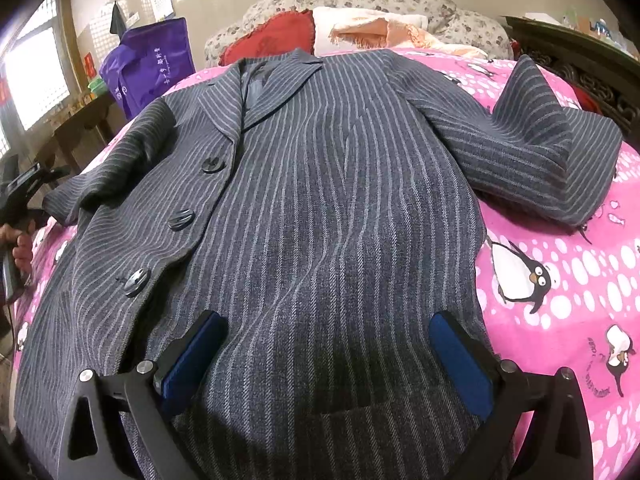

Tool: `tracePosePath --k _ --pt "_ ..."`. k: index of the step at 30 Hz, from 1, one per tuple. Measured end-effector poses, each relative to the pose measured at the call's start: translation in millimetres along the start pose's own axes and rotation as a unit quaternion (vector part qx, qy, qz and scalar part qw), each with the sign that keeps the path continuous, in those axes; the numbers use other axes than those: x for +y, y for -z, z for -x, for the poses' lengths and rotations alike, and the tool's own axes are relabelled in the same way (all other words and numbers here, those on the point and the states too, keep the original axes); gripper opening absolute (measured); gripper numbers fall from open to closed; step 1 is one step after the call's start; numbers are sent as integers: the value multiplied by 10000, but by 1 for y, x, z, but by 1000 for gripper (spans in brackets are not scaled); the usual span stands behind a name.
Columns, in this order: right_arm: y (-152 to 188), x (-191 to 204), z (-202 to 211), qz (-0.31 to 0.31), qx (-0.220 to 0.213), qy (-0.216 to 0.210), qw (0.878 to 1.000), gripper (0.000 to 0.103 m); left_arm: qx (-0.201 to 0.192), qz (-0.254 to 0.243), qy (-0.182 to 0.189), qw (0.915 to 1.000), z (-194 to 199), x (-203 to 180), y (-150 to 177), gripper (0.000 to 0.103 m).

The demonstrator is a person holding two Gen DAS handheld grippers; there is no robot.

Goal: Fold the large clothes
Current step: 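Move the left tool to the jacket sleeve cuff and grasp it, then lift the sleeve with the left tool and lay it across the jacket body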

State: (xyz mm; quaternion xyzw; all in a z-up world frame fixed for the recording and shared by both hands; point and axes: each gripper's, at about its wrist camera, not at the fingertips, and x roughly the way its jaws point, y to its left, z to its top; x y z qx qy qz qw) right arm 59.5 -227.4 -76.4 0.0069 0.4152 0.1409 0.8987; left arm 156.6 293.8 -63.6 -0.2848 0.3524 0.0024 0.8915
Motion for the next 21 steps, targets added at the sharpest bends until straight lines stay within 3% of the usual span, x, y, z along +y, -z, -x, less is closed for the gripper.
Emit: tracePosePath --k 2,3,6,8,11,14,17,21 --pt "0 0 0 4 -2 -2 10000 103 219 -225 -304 9990 -9 -2 0 65" --pt "0 0 0 0 -3 -6 10000 103 293 -257 -450 9982 -14 -1 1 54" --pt "0 -1 0 -13 -7 -28 10000 103 79 -110 -777 9969 -5 10 2 7" --pt "0 -1 -1 -17 -4 -38 10000 103 -358 156 -846 9956 19 18 -5 7" --pt "0 -1 -1 -14 -7 -35 10000 103 -1241 336 -1254 9837 73 27 -26 6" --pt "-1 -1 -1 -12 -15 -27 10000 103 -2050 606 -1882 9586 135 46 -47 6" --pt "0 0 -1 -3 -27 2 10000 103 -2260 669 -2269 9450 163 61 -60 6" --pt "-1 0 -1 -3 -22 3 10000 103 -2164 365 -2003 9548 157 38 -63 6"
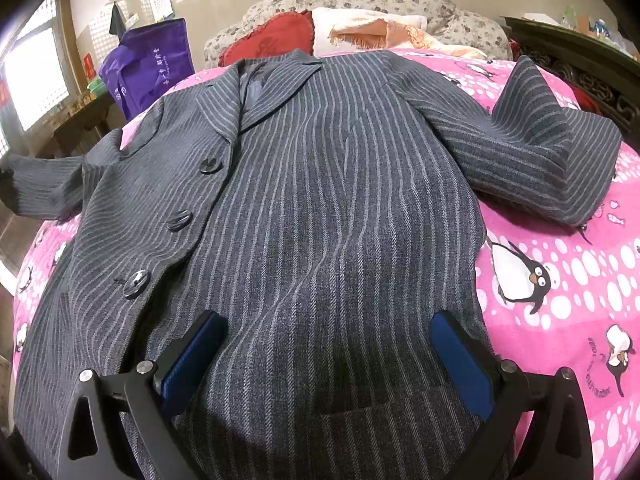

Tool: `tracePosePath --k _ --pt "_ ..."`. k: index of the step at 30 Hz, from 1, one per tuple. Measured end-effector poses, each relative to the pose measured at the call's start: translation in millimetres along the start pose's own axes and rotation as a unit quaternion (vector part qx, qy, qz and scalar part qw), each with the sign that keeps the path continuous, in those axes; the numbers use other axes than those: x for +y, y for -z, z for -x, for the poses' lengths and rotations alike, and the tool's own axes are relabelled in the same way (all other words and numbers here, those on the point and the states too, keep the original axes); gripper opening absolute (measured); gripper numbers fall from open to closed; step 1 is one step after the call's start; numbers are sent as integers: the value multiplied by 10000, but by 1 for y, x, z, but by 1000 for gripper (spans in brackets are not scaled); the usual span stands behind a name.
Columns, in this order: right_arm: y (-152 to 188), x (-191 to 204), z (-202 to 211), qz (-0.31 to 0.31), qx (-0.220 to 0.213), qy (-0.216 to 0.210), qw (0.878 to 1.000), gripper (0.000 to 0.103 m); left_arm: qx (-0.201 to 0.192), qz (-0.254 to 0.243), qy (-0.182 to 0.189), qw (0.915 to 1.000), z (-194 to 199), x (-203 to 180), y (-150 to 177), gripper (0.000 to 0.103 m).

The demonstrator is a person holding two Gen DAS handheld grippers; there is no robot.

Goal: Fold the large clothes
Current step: 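Lift the sleeve with the left tool and lay it across the jacket body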

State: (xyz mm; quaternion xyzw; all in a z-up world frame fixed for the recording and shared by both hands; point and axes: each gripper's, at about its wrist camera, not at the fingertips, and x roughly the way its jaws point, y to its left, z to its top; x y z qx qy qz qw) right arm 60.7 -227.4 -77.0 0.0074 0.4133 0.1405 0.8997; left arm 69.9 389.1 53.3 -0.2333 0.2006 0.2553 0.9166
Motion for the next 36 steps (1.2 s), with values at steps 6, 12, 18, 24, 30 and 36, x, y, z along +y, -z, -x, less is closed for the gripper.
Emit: tracePosePath --k 6,12,18,24,30,36 --pt "0 0 0 1 -5 -1 10000 103 479 -848 1414 9852 -4 -133 39 6" --pt "0 -1 1 -11 -3 -15 10000 103 1488 -1704 1996 9534 -40 -269 144 9" --pt "0 -2 1 -28 19 -43 10000 103 2296 -2647 1689 9213 -58 -323 237 43" --pt "-1 -1 0 -21 59 -16 10000 103 2330 -2461 2066 9178 -27 -293 223 46" --pt "-37 15 38 287 -151 224 9992 99 1464 -2004 1691 9538 17 -214 205 66" --pt "-89 58 53 667 -625 -297 9954 99 1354 -1729 955 9709 22 -163 209 66"
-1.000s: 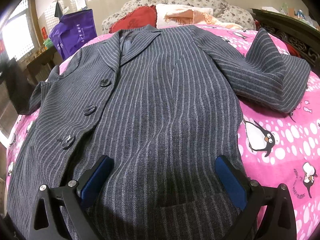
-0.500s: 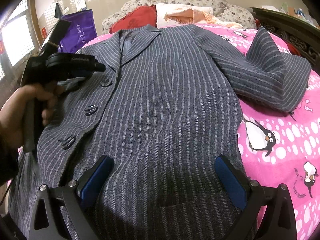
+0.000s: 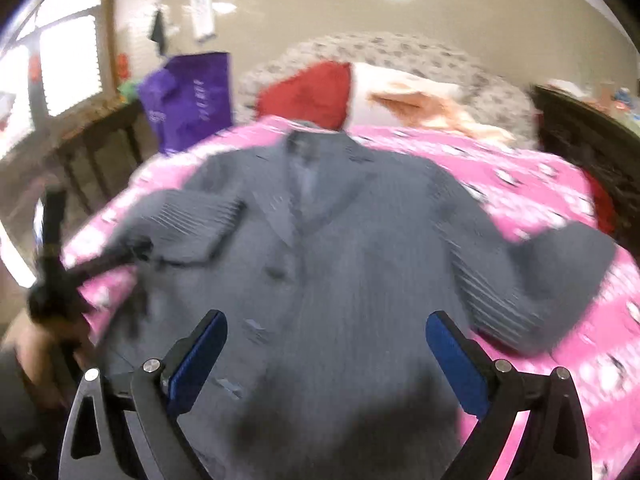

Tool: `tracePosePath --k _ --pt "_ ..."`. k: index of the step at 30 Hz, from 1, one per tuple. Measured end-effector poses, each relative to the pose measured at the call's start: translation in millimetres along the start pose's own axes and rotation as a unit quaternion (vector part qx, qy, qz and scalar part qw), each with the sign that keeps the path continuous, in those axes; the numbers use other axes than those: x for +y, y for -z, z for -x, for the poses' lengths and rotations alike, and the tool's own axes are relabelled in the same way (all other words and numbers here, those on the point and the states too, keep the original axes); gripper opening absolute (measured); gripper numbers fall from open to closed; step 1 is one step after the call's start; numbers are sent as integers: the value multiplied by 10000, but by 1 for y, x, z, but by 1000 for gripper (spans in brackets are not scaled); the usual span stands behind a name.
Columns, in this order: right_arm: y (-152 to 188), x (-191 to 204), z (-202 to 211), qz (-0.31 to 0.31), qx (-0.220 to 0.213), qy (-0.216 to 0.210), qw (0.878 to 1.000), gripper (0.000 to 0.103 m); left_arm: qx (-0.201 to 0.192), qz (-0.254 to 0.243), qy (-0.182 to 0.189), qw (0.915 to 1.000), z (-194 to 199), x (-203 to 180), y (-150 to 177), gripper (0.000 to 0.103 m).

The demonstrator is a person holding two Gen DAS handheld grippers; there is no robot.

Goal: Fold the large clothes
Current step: 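Lift the sleeve with the left tool and lay it across the jacket body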

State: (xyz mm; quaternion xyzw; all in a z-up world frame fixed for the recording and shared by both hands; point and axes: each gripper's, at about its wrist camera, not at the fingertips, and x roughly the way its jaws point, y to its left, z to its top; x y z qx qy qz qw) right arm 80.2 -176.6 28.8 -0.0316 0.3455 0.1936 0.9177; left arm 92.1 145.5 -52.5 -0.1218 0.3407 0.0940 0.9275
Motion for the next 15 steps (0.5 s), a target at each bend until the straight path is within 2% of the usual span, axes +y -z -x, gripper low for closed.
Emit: tracePosePath --k 2,3,5,6,8,9,11,13,15 --pt "-14 13 -15 10 7 -247 9997 96 -65 92 -574 9983 7 12 12 66" --pt "-26 23 -32 -5 41 -551 9985 92 -70 194 -666 9976 9 18 18 66" --pt "-43 38 -64 -74 180 -1084 9939 74 98 346 -956 9948 11 31 33 66" --pt "-48 42 -78 -127 258 -1208 9923 70 262 458 -1080 9927 9 40 39 66" --pt "-61 50 -125 -392 565 -1533 9858 54 460 760 -977 9912 7 58 47 66" --pt "-65 52 -145 -483 723 -1651 9824 53 433 782 -938 9916 8 61 47 66" --pt "-64 57 -177 -547 1077 -1745 9772 45 491 586 -1028 9918 4 53 48 74" --pt "-62 58 -203 -635 1290 -1828 9726 45 561 306 -1159 9912 -2 43 48 84" --pt "-62 56 -211 -853 1179 -2275 9629 45 547 281 -1171 9912 -2 44 47 85"
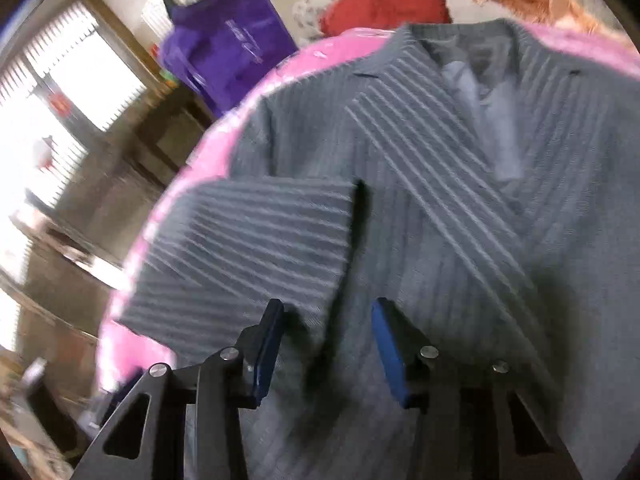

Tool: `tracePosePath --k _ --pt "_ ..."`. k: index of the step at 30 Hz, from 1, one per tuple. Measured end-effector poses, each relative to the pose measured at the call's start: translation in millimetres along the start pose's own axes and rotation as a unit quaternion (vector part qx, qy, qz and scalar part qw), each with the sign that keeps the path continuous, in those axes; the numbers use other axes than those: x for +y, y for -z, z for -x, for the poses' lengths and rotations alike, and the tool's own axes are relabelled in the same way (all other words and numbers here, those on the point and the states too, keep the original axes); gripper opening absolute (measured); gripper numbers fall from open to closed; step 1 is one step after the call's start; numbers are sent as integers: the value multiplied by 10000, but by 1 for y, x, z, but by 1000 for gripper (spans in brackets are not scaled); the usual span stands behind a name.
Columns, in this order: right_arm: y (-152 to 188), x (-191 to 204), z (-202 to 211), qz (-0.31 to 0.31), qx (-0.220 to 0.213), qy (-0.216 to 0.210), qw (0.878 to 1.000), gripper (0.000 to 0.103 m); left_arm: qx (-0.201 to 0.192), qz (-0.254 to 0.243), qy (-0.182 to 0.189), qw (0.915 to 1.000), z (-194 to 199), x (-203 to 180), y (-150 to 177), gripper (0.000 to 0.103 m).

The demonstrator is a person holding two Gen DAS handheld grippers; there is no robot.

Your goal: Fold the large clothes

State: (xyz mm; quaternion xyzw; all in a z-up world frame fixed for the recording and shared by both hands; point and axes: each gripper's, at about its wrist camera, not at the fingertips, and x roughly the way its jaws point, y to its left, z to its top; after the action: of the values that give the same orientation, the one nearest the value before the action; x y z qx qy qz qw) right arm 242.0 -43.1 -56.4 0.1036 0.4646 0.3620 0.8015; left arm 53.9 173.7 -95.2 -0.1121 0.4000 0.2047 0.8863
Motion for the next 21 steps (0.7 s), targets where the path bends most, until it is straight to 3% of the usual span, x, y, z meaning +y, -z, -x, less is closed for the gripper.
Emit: tracePosePath --k 3,6,8,14,21 --pt "-8 -4 -20 -257 124 -728 9969 45 -32 68 75 9999 0 6 3 85" --pt "-16 -4 -32 -383 84 -1014 9941 43 -42 36 40 10000 -2 -1 1 85" --pt "-17 -2 -35 -446 63 -1134 9925 17 -38 1 0 10000 -2 -3 1 86" --pt "-12 15 1 51 -274 -639 9976 13 -38 -119 -182 9998 -3 -9 1 86" --pt "-21 -27 98 311 -604 374 9970 12 -35 -144 -227 9996 -4 -9 0 87"
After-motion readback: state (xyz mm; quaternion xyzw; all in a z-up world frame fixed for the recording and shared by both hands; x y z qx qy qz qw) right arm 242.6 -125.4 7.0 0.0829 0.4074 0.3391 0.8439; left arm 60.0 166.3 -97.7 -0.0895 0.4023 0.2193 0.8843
